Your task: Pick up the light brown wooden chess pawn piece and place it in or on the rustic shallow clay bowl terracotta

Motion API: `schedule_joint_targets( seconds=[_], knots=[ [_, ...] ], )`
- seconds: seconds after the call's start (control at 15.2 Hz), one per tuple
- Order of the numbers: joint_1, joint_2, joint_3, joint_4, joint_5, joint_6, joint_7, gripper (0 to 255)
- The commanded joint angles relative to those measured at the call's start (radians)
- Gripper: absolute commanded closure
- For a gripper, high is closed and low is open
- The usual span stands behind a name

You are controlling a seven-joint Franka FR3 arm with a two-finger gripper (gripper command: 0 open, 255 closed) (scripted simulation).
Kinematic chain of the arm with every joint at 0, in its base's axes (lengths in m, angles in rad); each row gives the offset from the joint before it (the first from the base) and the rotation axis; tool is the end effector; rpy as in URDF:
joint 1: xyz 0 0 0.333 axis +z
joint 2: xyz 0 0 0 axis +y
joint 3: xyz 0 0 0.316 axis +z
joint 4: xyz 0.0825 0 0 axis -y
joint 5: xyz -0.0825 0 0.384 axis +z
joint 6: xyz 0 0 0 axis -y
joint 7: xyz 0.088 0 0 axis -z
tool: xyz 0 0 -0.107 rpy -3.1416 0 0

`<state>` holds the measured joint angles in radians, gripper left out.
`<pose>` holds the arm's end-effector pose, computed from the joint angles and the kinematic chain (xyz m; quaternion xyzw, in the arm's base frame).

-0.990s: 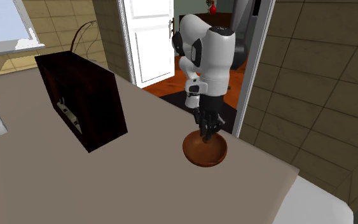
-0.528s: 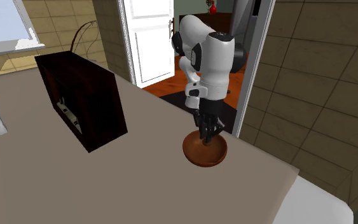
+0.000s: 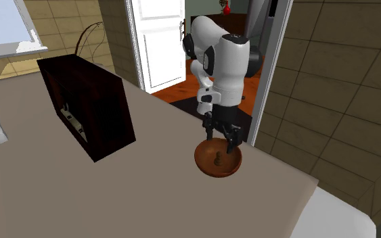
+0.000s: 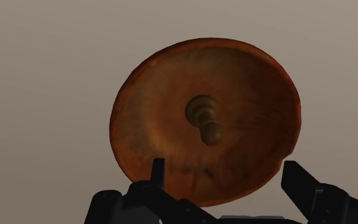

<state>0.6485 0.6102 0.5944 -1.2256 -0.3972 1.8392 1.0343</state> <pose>0.3628 0.6275 0.4669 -0.9937 -0.0960 -0.0500 0.0304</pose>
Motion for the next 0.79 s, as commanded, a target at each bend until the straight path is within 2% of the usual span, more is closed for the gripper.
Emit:
schedule_joint_targets(
  seconds=[0.0, 0.2, 0.73],
  knots=[
    [0.004, -0.006, 0.003, 0.025, 0.004, -0.029, -0.004, 0],
    [0.022, -0.013, 0.007, 0.111, 0.01, -0.117, -0.016, 0],
    [0.023, -0.013, 0.007, 0.111, 0.01, -0.117, -0.016, 0]
  ],
)
